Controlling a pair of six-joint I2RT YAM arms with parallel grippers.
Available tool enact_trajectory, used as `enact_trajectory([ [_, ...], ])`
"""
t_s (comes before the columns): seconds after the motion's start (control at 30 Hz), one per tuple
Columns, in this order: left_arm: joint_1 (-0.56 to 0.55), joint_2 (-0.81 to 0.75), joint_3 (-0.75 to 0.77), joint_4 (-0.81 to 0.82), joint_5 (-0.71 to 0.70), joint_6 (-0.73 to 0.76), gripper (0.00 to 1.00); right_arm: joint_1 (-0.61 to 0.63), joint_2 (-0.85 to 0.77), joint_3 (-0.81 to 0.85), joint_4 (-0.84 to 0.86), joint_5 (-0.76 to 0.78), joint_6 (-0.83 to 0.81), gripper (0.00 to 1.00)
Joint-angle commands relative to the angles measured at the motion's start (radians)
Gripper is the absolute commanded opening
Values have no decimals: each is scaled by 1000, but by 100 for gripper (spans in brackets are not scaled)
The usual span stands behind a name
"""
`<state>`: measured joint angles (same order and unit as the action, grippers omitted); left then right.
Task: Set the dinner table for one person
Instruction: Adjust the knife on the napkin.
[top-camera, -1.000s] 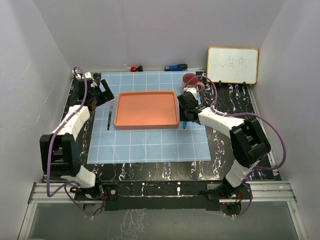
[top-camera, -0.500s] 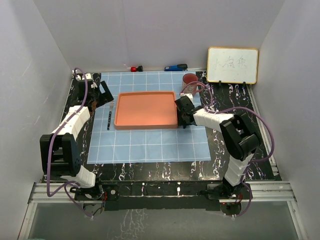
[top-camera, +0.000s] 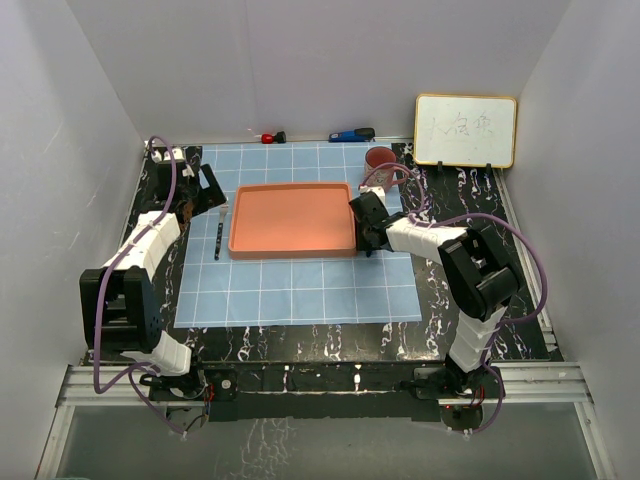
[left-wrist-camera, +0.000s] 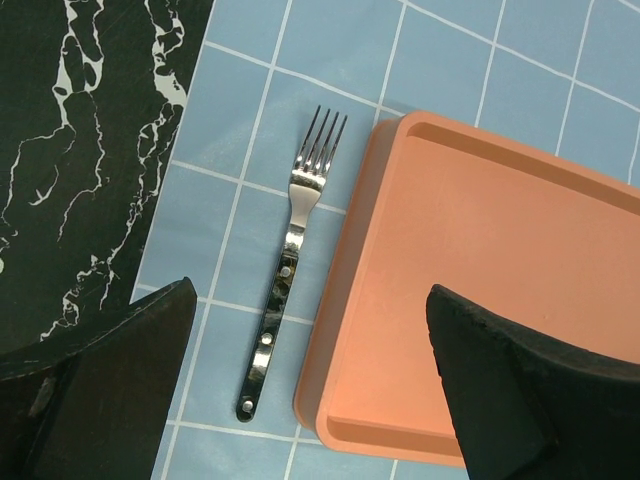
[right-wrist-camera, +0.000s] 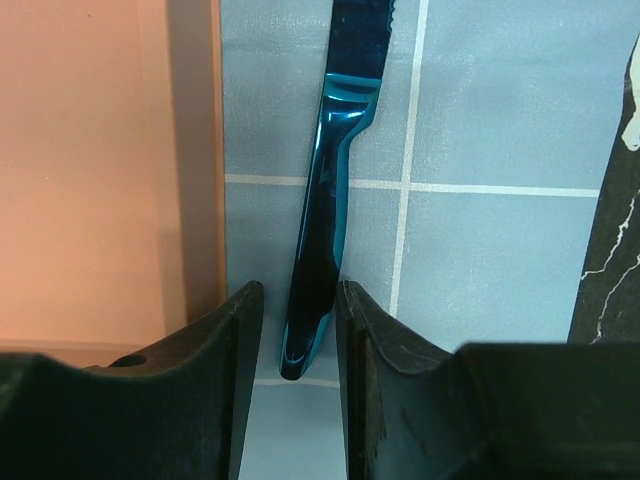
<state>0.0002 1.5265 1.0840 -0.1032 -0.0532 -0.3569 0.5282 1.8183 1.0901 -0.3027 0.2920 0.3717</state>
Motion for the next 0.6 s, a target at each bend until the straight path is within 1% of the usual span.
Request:
enact_trajectory([
  [0.0, -4, -48, -4, -26, -30, 20, 99, -5, -29, -10, -9, 41, -6, 32],
  [0.43, -4, -61, -7, -34, -51, 27, 99, -7, -62, -41, -66, 73, 3, 26],
  [0.57, -4, -64, -9, -34, -56, 27, 99, -8, -67, -52, -70, 62, -3, 23],
])
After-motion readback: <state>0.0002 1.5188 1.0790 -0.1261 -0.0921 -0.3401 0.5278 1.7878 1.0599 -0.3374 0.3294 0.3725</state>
